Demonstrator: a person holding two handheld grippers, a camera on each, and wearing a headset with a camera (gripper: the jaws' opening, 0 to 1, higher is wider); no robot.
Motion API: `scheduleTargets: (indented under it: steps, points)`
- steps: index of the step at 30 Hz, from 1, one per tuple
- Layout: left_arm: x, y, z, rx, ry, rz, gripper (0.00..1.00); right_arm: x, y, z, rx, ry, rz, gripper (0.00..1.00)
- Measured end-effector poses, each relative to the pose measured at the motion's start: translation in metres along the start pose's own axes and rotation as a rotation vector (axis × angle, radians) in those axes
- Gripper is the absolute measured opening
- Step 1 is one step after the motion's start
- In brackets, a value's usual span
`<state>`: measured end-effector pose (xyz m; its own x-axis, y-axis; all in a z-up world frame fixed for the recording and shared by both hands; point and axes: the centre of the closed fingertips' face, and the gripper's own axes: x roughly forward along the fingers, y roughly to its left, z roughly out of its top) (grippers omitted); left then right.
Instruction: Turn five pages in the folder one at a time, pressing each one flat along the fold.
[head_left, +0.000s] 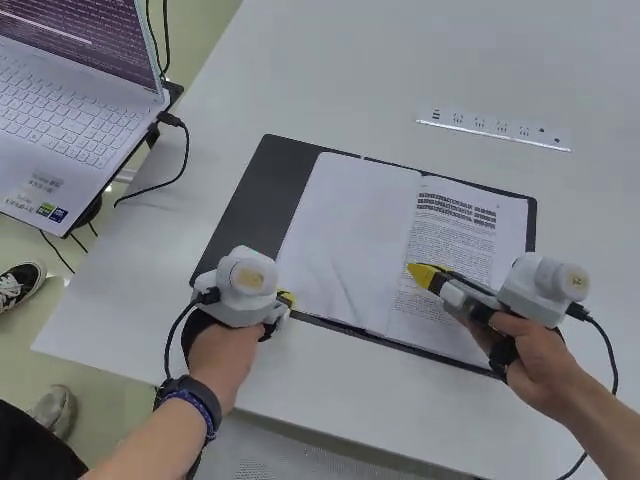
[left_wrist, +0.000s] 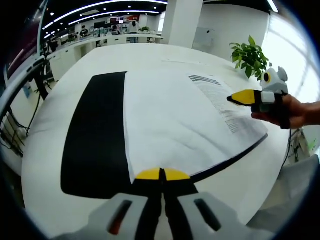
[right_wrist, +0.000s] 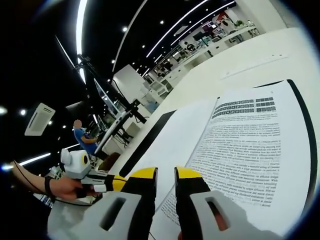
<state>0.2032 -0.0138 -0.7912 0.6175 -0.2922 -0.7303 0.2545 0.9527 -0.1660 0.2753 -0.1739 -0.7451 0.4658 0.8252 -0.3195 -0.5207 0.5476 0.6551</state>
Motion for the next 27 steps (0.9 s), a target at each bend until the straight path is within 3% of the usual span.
scheduleTargets:
  steps: [8,13,20,22,27]
  points:
    - [0.001,0.0,0.001,-0.006,0.004,-0.001,0.0,0.016,-0.009,0.001,-0.018,0.026,0.002,0.07]
    - [0.001,0.0,0.001,-0.01,0.005,0.0,0.0,0.026,-0.008,0.003,-0.018,0.023,0.005,0.03]
    - [0.001,0.0,0.001,-0.012,0.003,-0.002,0.0,0.041,-0.022,0.006,0.009,0.005,-0.025,0.0]
    - [0.001,0.0,0.001,-0.013,0.003,-0.003,0.0,0.044,-0.022,0.006,0.004,0.003,-0.045,0.0]
    - [0.001,-0.001,0.002,-0.007,0.002,-0.005,0.0,0.047,-0.016,0.011,0.02,-0.018,-0.034,0.0]
